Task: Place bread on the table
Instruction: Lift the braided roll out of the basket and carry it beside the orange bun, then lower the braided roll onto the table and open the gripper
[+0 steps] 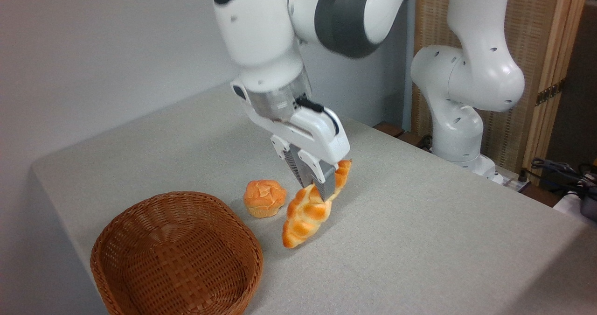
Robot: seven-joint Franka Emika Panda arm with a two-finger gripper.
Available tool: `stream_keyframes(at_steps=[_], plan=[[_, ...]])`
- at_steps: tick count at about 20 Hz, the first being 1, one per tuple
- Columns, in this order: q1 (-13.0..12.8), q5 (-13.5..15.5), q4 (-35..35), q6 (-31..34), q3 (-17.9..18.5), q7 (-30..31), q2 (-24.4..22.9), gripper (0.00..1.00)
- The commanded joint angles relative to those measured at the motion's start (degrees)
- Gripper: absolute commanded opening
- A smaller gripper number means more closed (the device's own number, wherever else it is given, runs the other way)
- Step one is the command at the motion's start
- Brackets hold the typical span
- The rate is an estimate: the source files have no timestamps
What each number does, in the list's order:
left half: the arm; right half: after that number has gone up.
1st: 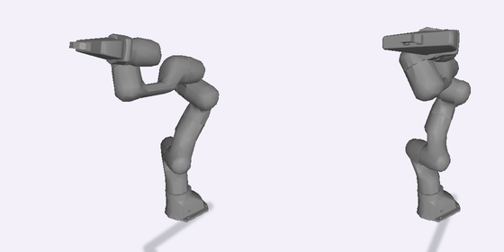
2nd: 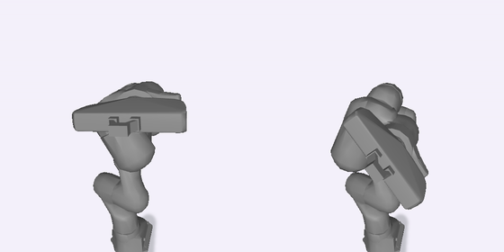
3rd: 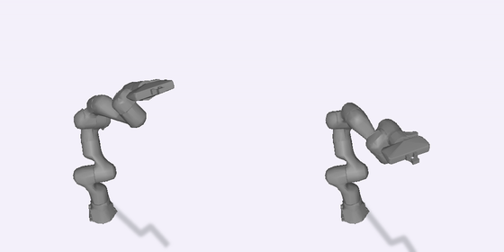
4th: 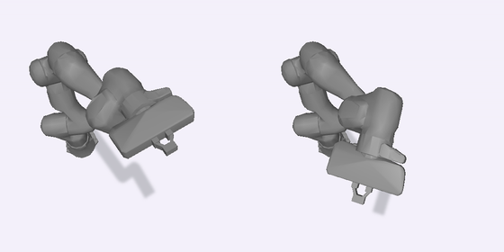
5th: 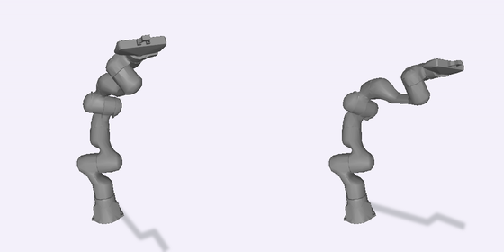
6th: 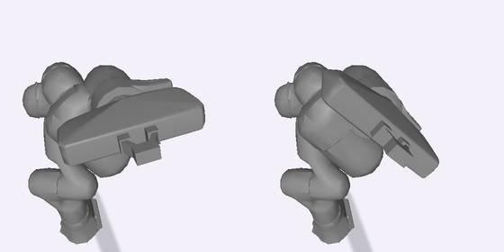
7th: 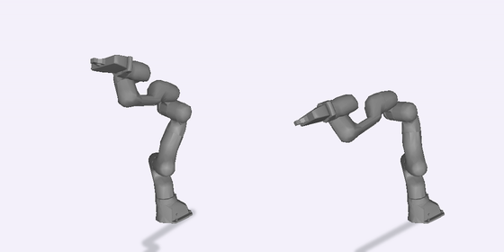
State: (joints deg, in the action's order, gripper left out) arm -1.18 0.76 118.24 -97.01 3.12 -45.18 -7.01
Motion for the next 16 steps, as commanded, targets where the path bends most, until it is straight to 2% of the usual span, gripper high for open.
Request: stream_keyframes(at_steps=[1, 2, 3, 16], plan=[[-0.6, -0.9, 2.5, -1.0, 0.0, -0.8, 0.1, 0.59], [-0.7, -0.9, 2.5, -1.3, 0.0, -0.8, 0.5, 0.83], [-0.7, -0.9, 2.5, -1.3, 0.0, -0.7, 0.8, 1.0], [-0.7, -0.8, 2.4, -1.4, 0.0, -0.7, 1.3, 1.0]])
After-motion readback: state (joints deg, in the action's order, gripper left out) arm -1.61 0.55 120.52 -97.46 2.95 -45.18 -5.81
